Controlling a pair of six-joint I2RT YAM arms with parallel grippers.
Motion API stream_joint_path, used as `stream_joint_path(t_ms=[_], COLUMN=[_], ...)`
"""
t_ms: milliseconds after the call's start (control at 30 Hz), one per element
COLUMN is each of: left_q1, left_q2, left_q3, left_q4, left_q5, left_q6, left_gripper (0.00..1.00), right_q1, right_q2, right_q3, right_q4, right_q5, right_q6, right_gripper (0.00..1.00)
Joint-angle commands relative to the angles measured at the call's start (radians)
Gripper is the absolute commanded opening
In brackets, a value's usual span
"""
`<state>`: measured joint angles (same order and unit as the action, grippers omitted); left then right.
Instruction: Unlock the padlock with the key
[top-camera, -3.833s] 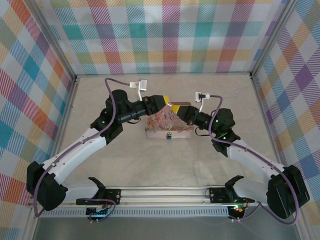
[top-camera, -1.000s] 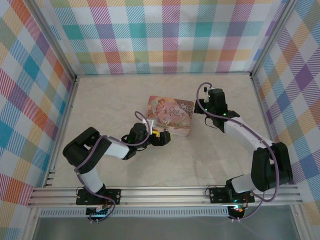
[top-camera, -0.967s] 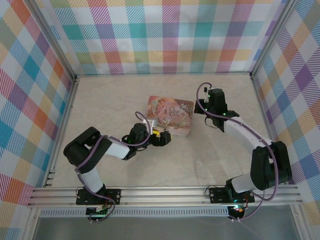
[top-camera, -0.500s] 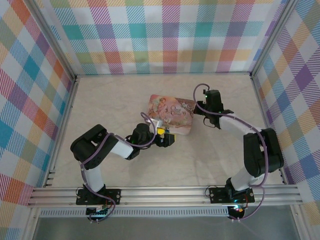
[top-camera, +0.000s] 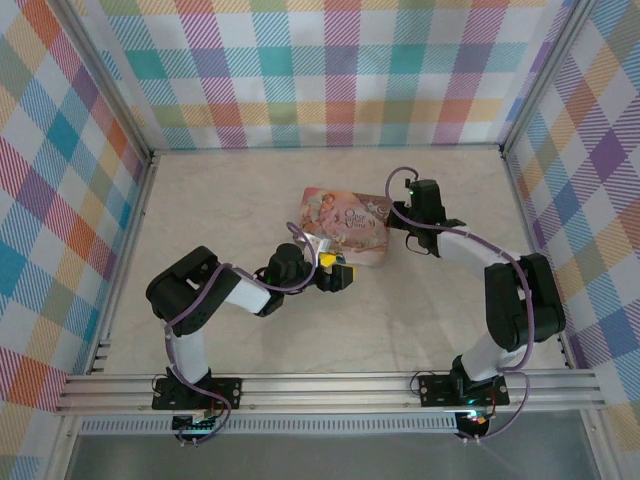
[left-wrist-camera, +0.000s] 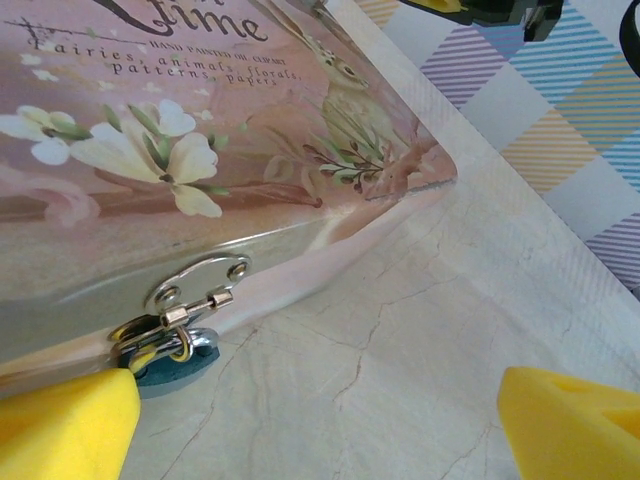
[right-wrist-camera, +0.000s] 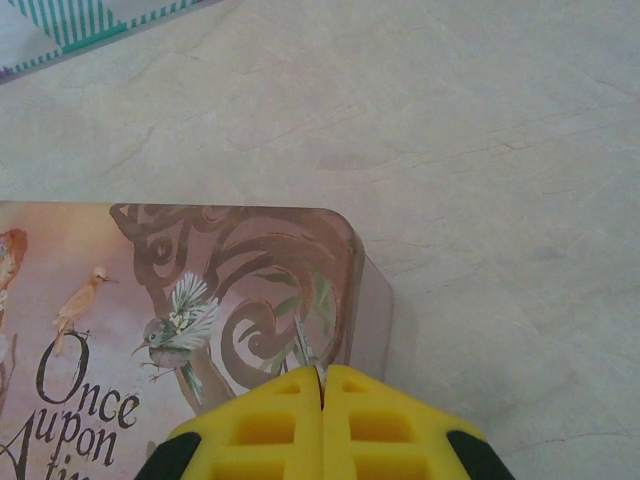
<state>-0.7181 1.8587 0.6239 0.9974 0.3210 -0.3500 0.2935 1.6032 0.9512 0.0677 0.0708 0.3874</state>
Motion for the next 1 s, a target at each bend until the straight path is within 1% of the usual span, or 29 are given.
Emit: stream_joint_path(t_ms=[0, 133, 267, 333, 400, 500, 600, 800, 967], left_q1=[-0.022, -0.043, -0.055, -0.058, -0.058, -0.058, -0.058, -0.058, -0.057], left_q2=[0.005, -0.003, 0.004, 0.017, 0.026, 0.03, 0.031, 0.028, 0.033], left_q3=[0.004, 0.015, 0.043, 0.051, 0.058, 0.075, 0.099, 0.102, 0.108], left_q4=[0.009, -0.048, -0.085, -0.077, -0.055, -0.033, -0.039, -0.045, -0.035], left_q5=[-0.117, -0.237, -0.263, -0.244, -0.195, -0.092, -0.028, -0.007, 0.008], left_q6=[0.021, 0.037, 0.052, 0.056, 0.055, 0.061, 0.066, 0.065, 0.054], left_gripper=[0.94, 0.94, 0.95, 0.95, 0.95, 0.93, 0.92, 0.89, 0.86], right_q1=[-0.007, -0.007, -0.007, -0.008, -0.007, -0.007, -0.008, -0.011, -0.019], right_q2=[-0.037, -0.049, -0.063, -0.069, -0.074, -0.08, -0.083, -0.106, -0.143], right_q3=[0.01, -0.002, -0.015, -0.02, -0.021, -0.026, -0.031, -0.044, -0.056], right_q4=[0.023, 0.028, 0.03, 0.032, 0.027, 0.027, 0.026, 0.008, -0.075], right_q5=[-0.003, -0.003, 0.004, 0.006, 0.007, 0.011, 0.011, 0.049, 0.192], right_q6=[0.007, 0.009, 0.003, 0.0, -0.004, -0.006, -0.007, -0.008, 0.029], right_gripper=[0.0, 0.0, 0.0, 0.0, 0.0, 0.0, 0.0, 0.0, 0.0])
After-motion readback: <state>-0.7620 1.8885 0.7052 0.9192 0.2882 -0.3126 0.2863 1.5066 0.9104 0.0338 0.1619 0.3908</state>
